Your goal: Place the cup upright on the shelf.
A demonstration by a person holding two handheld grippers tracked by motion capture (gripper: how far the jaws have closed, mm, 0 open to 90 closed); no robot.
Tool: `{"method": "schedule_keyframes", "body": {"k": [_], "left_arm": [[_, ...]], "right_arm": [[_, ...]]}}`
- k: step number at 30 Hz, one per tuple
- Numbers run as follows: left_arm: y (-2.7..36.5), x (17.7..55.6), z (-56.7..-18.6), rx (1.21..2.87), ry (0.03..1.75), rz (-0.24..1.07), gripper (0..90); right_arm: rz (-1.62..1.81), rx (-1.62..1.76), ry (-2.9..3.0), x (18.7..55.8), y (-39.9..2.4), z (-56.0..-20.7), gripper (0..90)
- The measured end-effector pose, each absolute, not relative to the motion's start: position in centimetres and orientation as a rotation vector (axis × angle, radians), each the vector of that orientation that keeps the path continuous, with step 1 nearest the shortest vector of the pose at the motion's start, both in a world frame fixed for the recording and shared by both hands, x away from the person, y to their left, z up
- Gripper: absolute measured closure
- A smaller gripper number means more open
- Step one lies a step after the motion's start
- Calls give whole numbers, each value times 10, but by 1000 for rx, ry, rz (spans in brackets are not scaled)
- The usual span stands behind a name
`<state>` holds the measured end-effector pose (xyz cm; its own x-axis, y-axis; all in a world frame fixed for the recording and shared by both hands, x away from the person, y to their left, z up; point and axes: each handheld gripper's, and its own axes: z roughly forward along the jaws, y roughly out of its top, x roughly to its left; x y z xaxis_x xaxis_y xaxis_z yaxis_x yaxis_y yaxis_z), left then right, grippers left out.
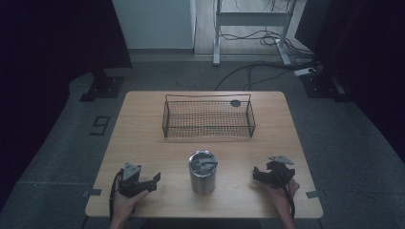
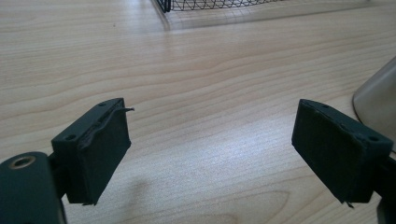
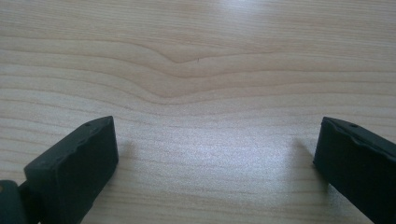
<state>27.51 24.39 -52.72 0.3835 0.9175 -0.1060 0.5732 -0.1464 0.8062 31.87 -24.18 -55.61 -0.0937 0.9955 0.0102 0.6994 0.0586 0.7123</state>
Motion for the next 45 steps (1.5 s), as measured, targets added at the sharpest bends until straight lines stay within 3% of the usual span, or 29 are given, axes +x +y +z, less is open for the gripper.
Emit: {"method": "schedule_keyframes", "body": {"k": [45], "left_arm": [[215, 253, -494, 1844, 1114, 487, 93]], "right_arm": [[791, 1679, 1852, 319, -243, -556, 11]]}}
